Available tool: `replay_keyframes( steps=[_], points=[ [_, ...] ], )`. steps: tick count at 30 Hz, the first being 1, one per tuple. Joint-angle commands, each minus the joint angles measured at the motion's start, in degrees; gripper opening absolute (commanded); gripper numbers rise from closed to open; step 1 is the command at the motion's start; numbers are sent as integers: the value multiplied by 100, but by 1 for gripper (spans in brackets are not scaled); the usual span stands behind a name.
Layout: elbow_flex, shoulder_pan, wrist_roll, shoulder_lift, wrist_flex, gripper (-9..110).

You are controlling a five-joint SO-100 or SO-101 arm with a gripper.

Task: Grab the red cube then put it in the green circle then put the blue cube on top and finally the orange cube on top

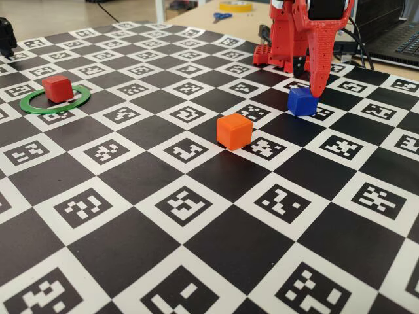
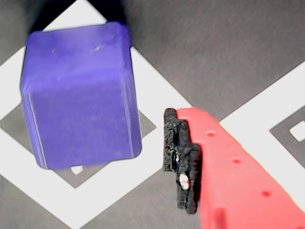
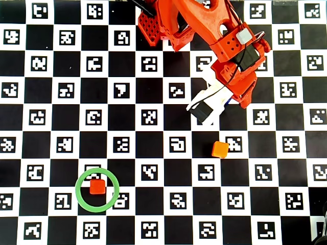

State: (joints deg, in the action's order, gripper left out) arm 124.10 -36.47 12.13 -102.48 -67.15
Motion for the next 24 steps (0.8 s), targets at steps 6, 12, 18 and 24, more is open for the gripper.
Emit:
replay_keyframes(
  steps=[6, 12, 18, 24],
  points=[
    [44, -105, -18, 176, 387, 38],
    [141, -141, -53, 378, 615, 38],
    [211, -211, -79, 466, 747, 38],
    [211, -255, -123, 501, 800, 38]
  ],
)
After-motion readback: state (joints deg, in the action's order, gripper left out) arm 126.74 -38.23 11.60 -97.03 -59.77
